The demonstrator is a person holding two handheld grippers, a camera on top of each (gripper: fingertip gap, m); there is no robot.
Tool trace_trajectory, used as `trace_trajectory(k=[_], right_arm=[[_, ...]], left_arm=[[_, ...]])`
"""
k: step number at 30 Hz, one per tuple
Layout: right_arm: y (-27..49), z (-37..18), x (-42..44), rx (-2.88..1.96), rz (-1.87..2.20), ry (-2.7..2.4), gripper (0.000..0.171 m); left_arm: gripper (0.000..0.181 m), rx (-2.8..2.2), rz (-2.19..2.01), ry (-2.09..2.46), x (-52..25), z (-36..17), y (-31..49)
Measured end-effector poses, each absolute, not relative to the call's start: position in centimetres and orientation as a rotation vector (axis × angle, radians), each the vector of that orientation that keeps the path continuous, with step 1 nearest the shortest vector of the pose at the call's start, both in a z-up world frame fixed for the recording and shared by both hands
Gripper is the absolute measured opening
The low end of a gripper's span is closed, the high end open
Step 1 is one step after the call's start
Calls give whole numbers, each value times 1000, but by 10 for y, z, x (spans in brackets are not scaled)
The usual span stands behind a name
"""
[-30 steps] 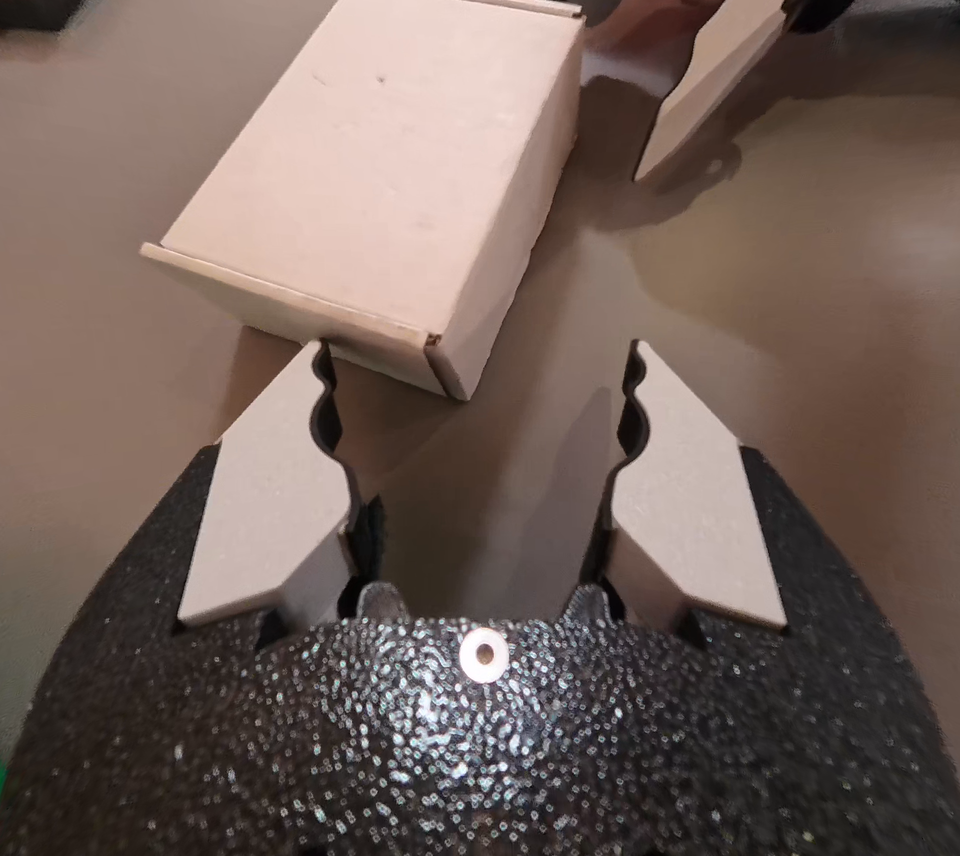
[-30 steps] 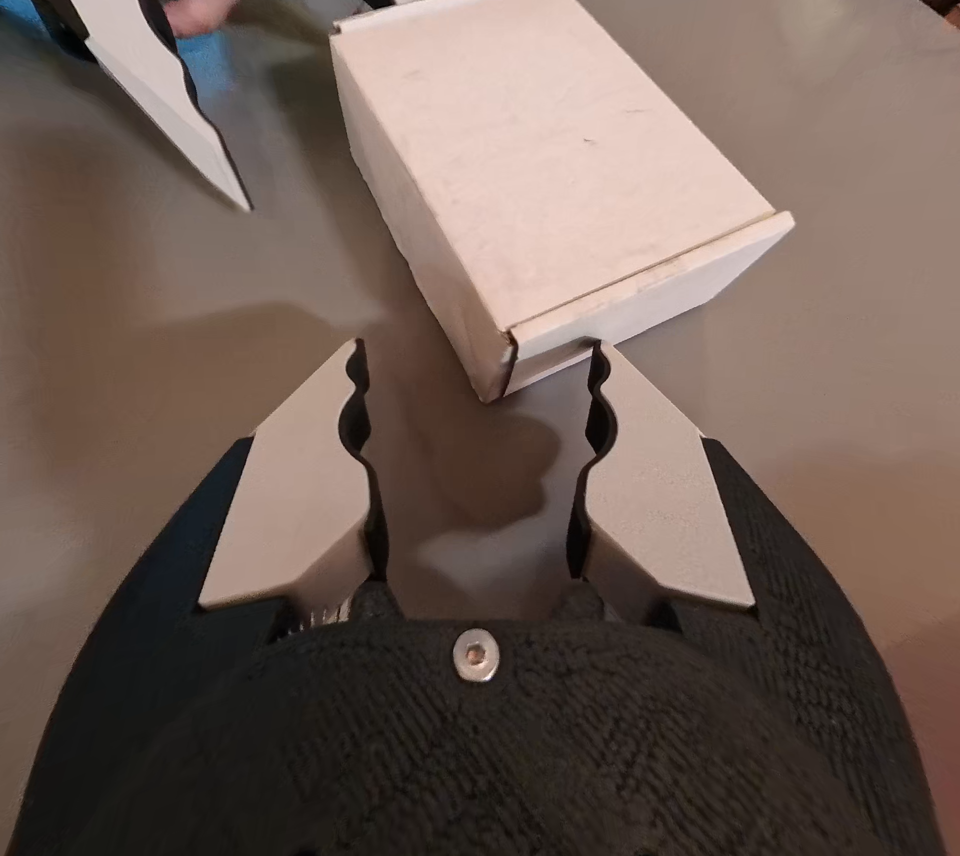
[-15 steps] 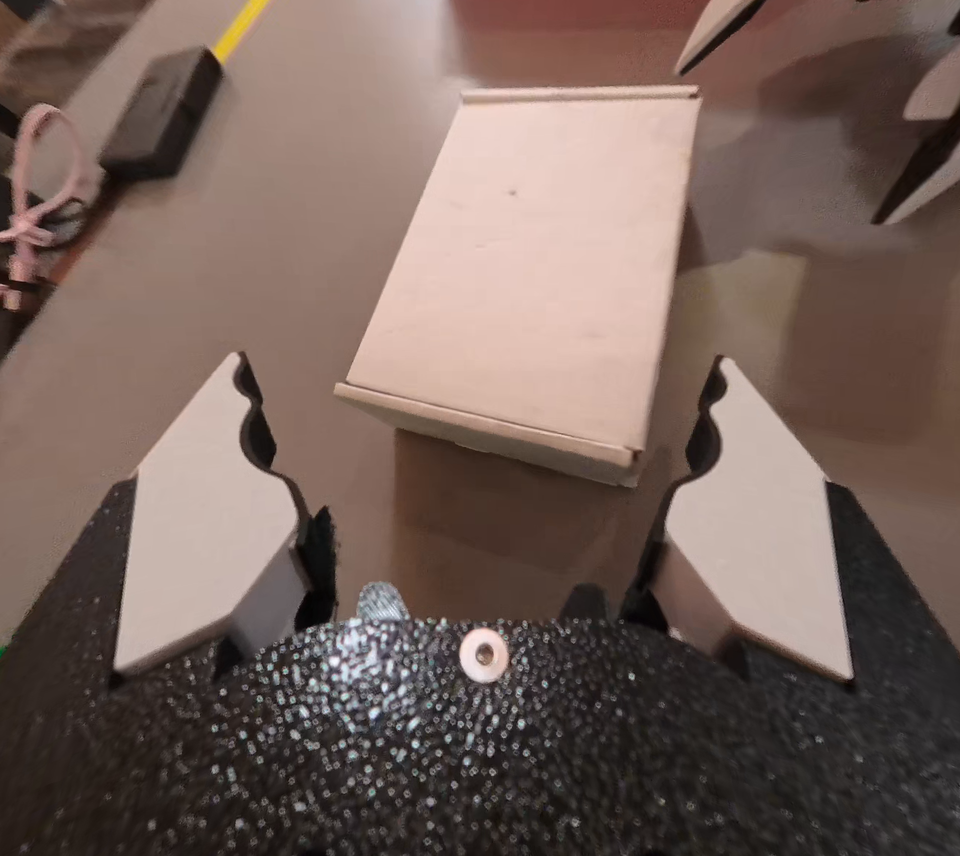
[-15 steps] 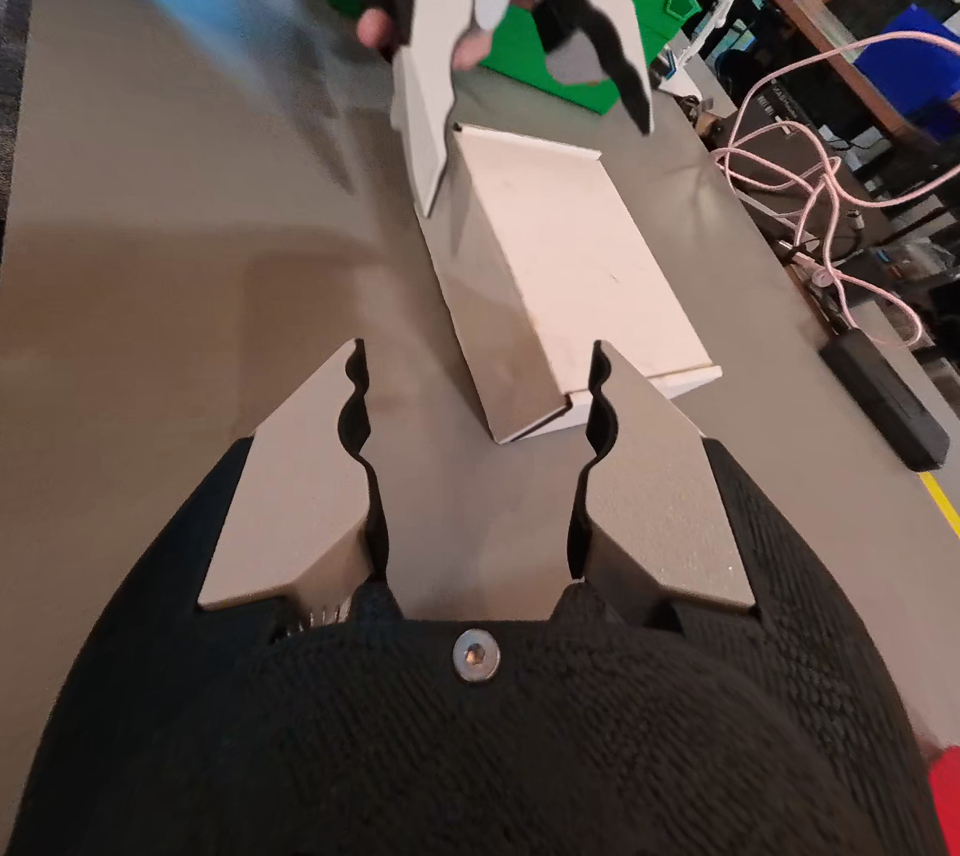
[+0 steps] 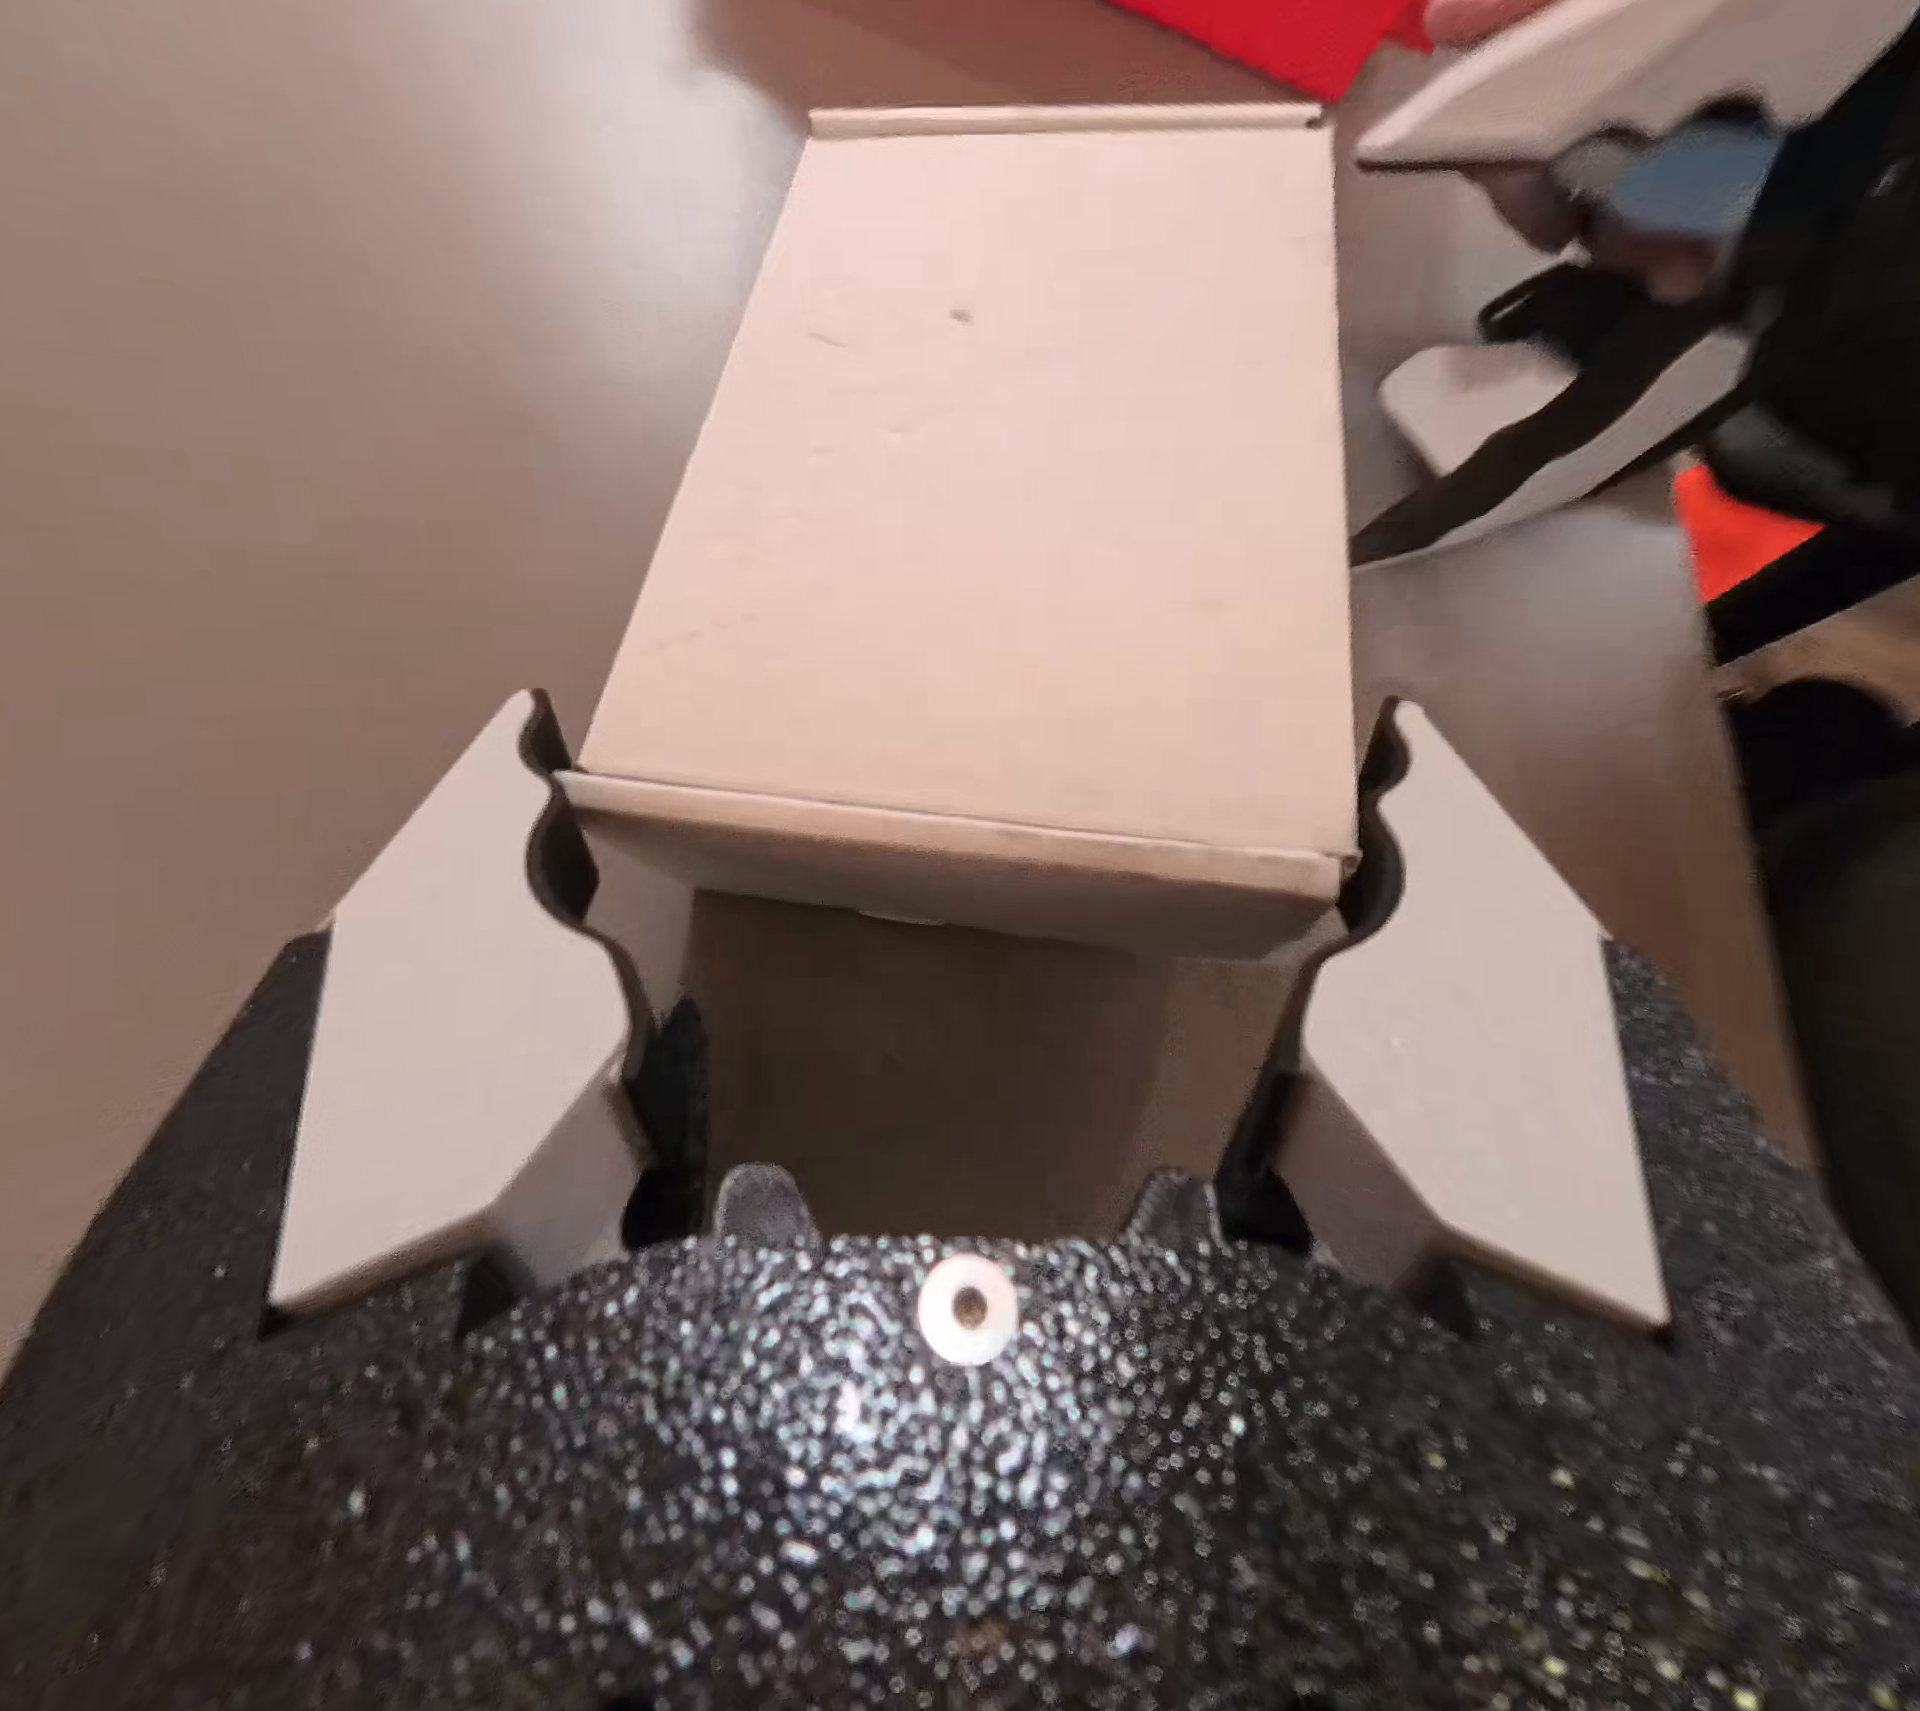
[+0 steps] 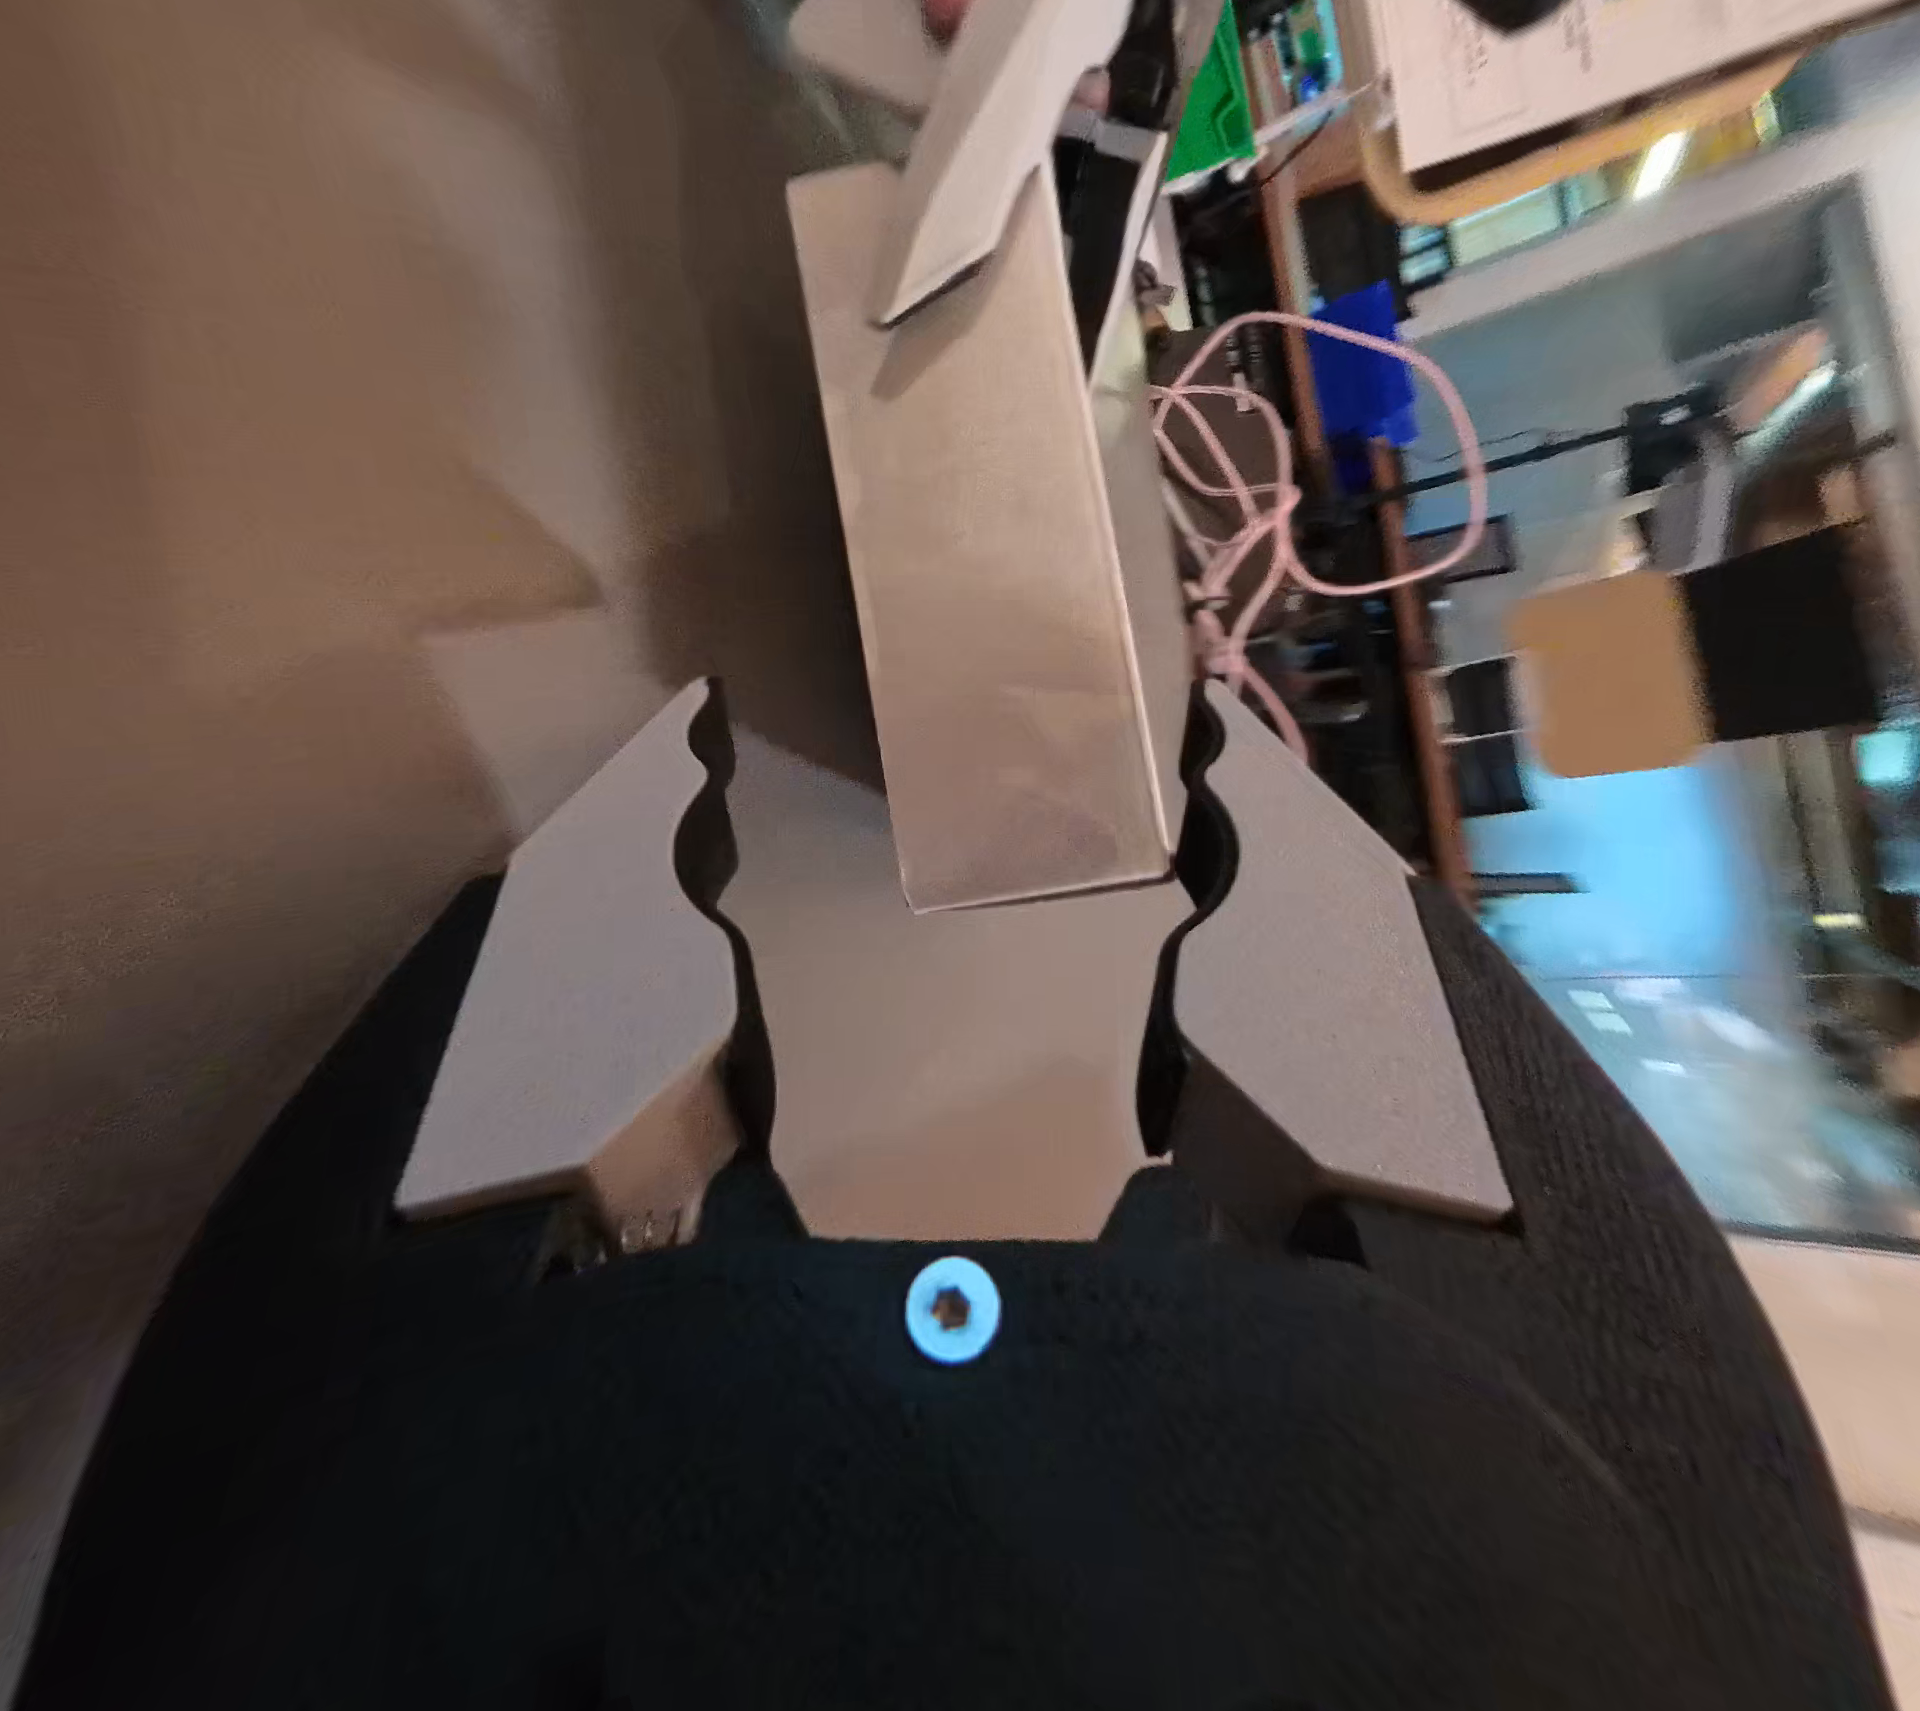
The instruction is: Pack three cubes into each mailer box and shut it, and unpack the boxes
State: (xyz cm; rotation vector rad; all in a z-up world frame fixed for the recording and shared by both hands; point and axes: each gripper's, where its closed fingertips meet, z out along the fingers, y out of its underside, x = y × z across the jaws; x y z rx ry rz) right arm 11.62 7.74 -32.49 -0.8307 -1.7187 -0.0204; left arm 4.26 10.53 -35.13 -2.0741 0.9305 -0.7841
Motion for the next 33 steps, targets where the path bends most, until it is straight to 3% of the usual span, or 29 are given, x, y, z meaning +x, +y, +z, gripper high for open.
trace_trajectory(k=[7, 10, 16, 20, 23, 28, 29, 33], right_arm=[[106, -326, 90, -671, -413, -1819, 87], [120, -325, 87, -659, -553, -1821, 66], [120, -321, 92, -906, -210, -1858, 63], [120, -312, 95, -996, 33, -1930, 62], [117, -306, 97, -1061, 217, -1978, 62], [114, -301, 100, -1165, 466, -2002, 61], [115, -301, 100, -1180, 467, -2001, 62], [121, -288, 97, -1088, 277, -1953, 61]], left_arm=[[146, -2167, -875, 891, 42, -349, 106], [146, -2160, -885, 878, 42, -348, 106], [160, -1914, -550, 954, 31, -340, 107], [158, -1661, -247, 1092, 32, -327, 112], [149, -1541, -172, 1161, 43, -324, 116], [106, -1405, -178, 1175, 64, -316, 122], [91, -1400, -173, 1187, 67, -317, 123], [79, -1478, -187, 1138, 64, -317, 131]])
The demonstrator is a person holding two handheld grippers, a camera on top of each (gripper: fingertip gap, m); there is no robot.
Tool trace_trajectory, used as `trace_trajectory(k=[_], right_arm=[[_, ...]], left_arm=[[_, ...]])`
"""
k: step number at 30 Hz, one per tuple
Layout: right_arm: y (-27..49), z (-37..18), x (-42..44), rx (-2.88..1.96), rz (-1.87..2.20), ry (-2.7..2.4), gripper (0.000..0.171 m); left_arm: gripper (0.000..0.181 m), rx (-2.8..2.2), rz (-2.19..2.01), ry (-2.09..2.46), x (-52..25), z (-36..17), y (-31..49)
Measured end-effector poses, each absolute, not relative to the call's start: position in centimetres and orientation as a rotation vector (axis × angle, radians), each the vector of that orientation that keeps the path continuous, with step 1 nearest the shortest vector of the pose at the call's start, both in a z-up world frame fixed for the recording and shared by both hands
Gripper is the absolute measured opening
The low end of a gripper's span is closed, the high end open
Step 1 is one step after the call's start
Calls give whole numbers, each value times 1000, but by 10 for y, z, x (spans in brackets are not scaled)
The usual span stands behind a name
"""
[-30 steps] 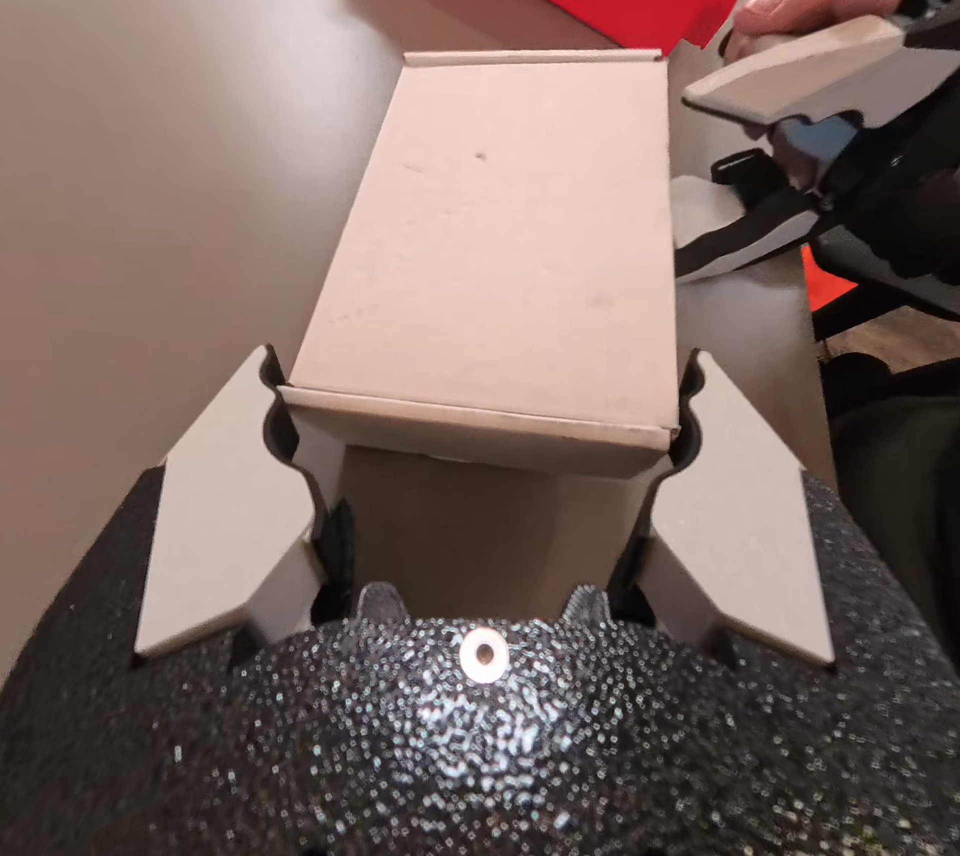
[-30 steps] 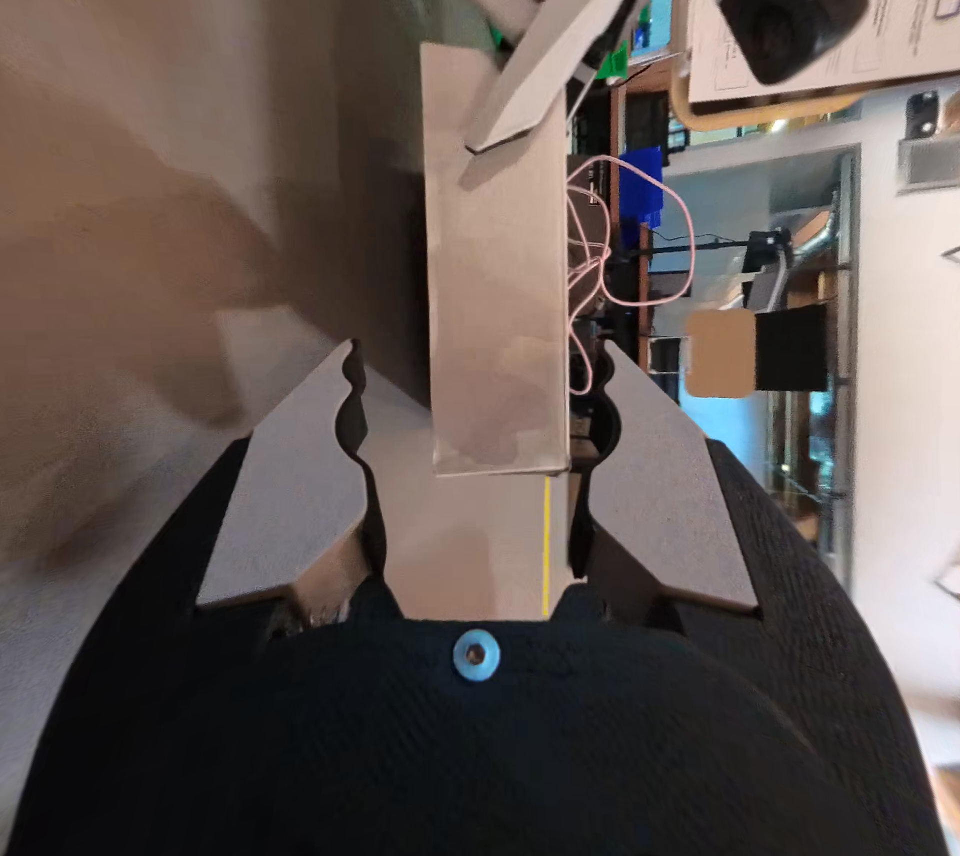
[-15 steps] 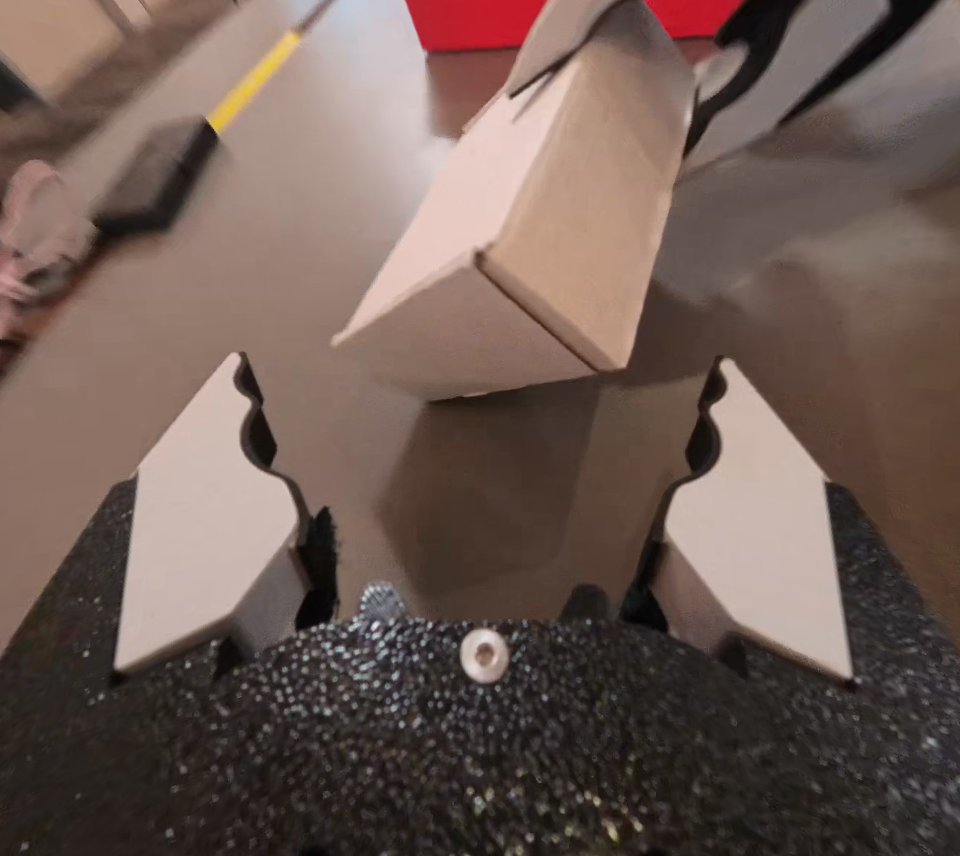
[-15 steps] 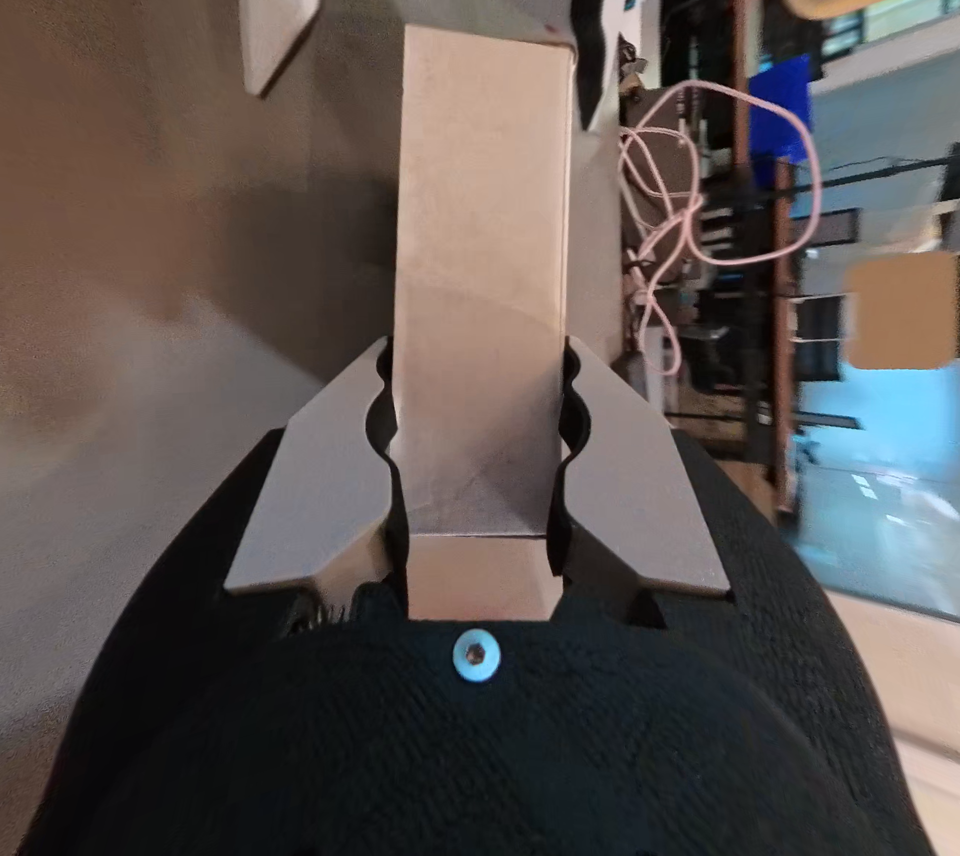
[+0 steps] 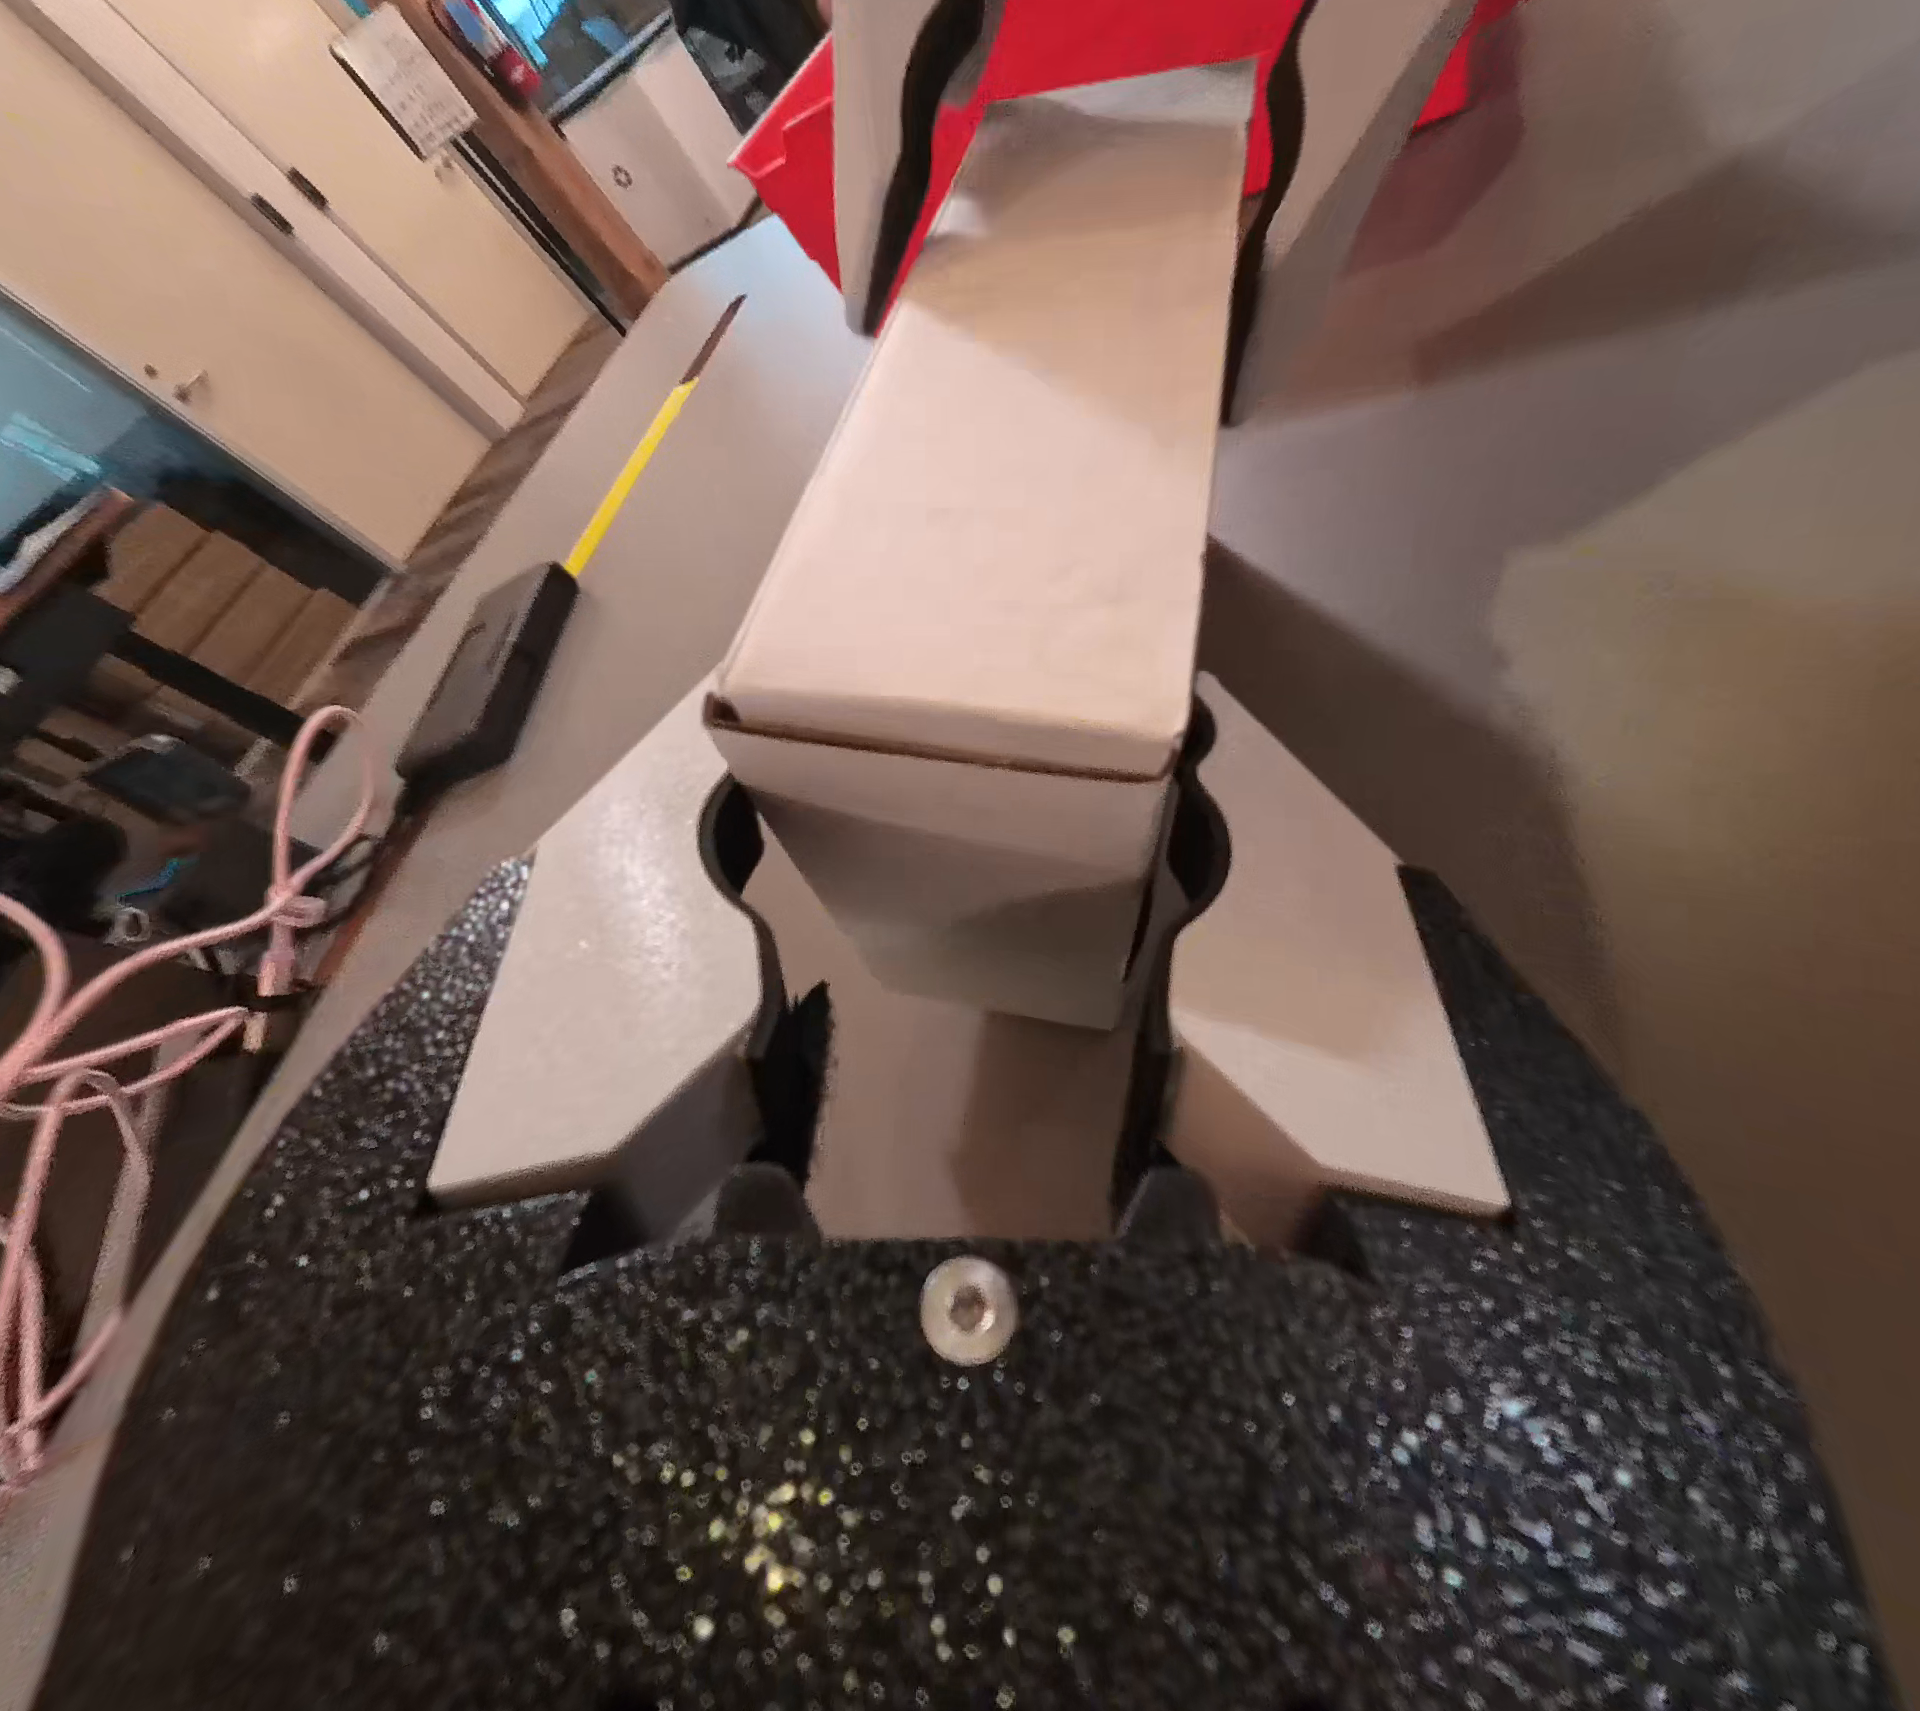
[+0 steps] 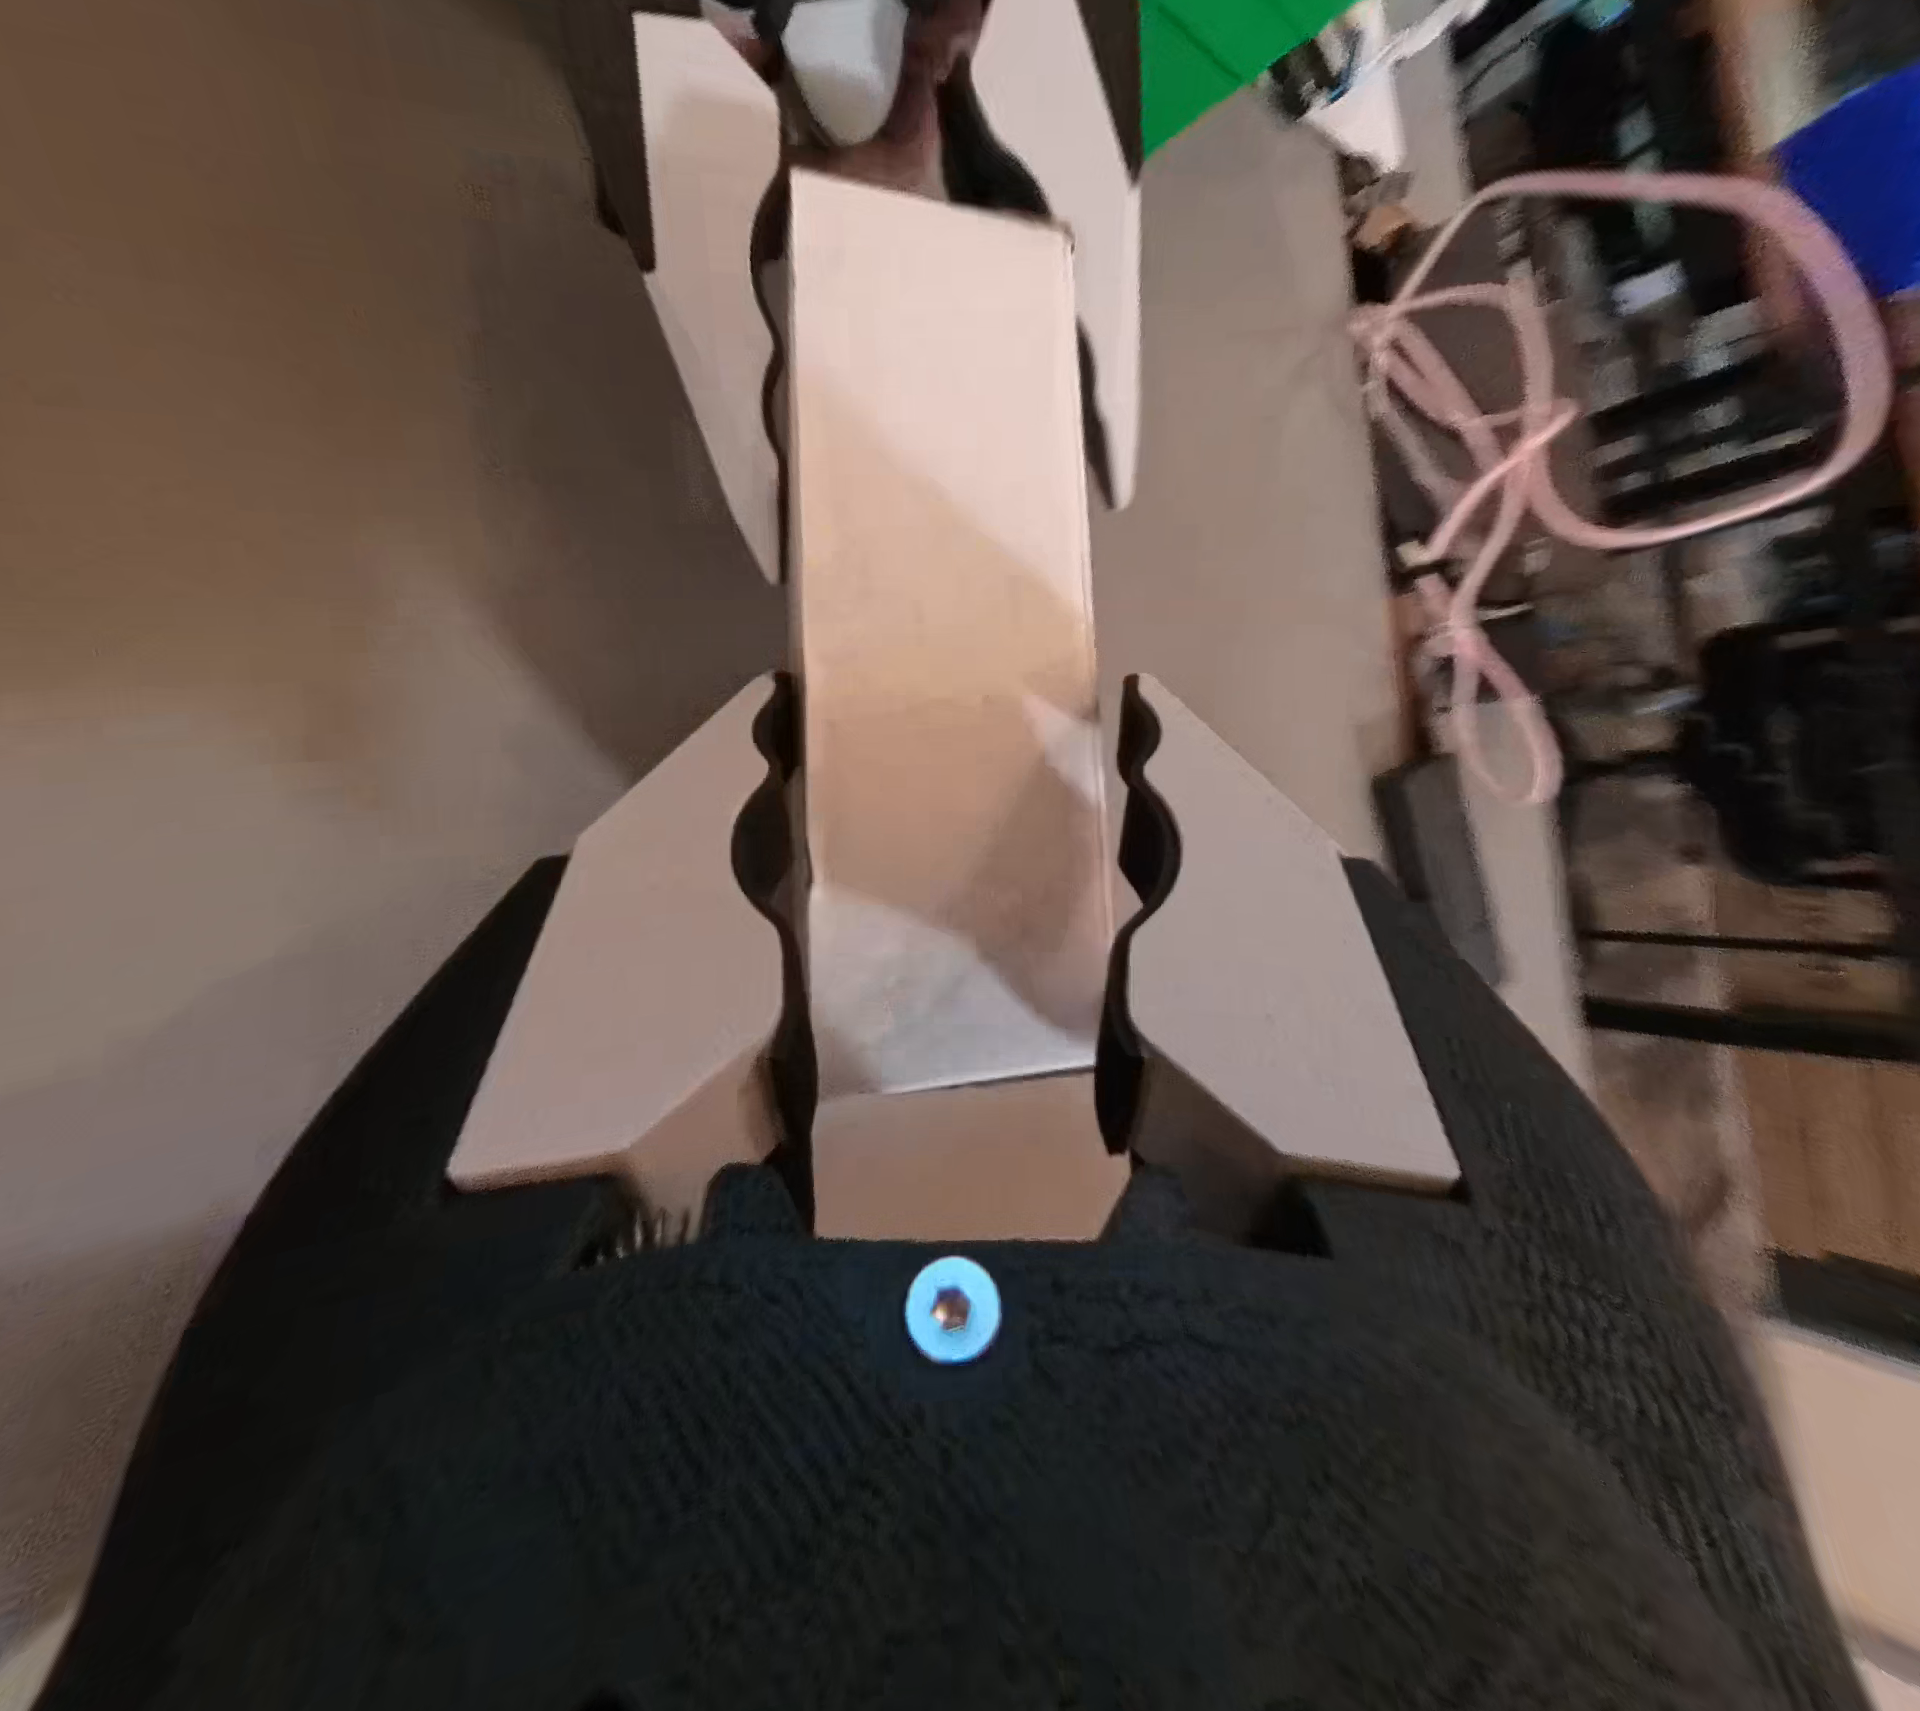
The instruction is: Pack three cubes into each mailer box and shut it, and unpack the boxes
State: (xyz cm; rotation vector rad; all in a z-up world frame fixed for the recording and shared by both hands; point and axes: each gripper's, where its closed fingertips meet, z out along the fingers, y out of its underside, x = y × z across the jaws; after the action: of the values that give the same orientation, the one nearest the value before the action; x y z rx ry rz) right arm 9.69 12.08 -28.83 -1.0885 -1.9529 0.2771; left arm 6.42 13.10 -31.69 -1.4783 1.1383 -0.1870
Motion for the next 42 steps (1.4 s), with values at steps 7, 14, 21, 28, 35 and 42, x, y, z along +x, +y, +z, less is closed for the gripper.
trace_trajectory(k=[7, 14, 21, 28, 35, 42], right_arm=[[102, -260, 84, -717, -93, -1881, 49], [108, -253, 81, -676, -195, -1803, 47], [111, -258, 79, -615, -268, -1765, 29], [119, -265, 75, -621, -420, -1779, 17], [116, -272, 76, -585, -511, -1866, 2], [104, -240, 82, -870, -116, -1914, 0]], left_arm=[[76, -1584, -221, 1110, 61, -319, 133], [74, -1628, -307, 1066, 59, -320, 132], [74, -1681, -396, 1008, 57, -321, 133], [73, -1710, -426, 983, 57, -323, 133], [73, -1691, -414, 1003, 57, -322, 130], [73, -1524, -141, 1163, 61, -319, 123]])
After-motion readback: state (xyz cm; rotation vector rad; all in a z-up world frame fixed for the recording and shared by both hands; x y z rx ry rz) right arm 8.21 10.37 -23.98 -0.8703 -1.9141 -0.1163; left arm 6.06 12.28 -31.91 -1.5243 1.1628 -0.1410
